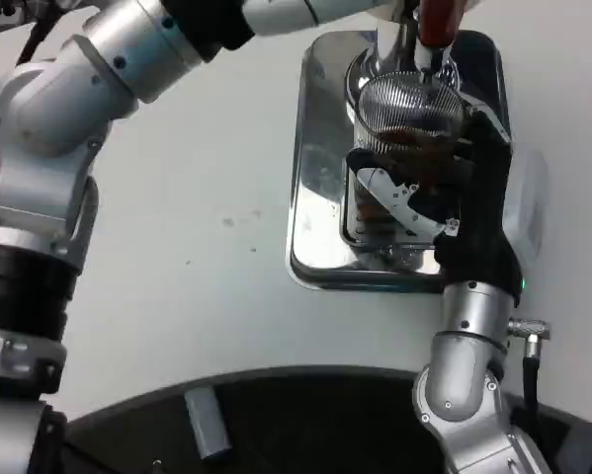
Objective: Grasp the cup under the faucet to collect the drink, then remove the cup.
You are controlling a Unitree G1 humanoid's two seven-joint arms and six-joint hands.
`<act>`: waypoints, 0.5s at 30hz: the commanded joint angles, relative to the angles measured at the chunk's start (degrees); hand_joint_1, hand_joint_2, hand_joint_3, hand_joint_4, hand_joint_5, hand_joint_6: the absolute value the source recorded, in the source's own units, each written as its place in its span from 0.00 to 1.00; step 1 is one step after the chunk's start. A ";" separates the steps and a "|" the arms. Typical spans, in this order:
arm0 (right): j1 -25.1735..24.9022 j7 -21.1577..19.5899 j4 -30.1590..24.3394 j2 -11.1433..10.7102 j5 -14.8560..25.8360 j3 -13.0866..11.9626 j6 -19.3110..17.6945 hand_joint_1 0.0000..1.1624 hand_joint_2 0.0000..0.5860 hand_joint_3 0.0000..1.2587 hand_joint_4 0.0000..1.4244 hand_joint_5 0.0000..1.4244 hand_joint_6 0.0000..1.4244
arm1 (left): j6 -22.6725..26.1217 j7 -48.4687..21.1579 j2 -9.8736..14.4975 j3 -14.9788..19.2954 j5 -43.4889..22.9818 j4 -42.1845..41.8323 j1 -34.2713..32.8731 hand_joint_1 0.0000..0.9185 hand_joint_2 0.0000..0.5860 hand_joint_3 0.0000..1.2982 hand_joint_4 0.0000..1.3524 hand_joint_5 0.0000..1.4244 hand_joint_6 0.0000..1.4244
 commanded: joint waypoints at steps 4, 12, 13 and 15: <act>2.90 0.50 -3.35 0.00 0.22 -0.54 0.52 0.78 0.39 0.44 0.44 0.53 0.43 | 2.56 -0.12 2.30 2.21 -2.86 -6.64 4.77 0.00 0.24 0.14 0.16 0.21 0.16; 5.35 1.66 -7.99 -0.27 -0.18 -0.84 1.42 0.80 0.38 0.45 0.45 0.54 0.44 | 5.73 -0.03 4.22 4.51 -4.59 -12.83 10.35 0.00 0.24 0.15 0.16 0.21 0.17; 5.61 1.75 -8.50 -0.35 -0.27 -0.87 1.49 0.80 0.38 0.45 0.45 0.54 0.44 | 6.00 -0.02 4.36 4.70 -4.69 -13.36 10.91 0.00 0.24 0.15 0.16 0.21 0.17; 6.13 1.99 -9.48 -0.43 -0.35 -0.95 1.67 0.80 0.38 0.45 0.45 0.54 0.45 | 6.80 0.09 4.72 5.24 -5.03 -14.78 12.57 0.00 0.24 0.15 0.16 0.21 0.17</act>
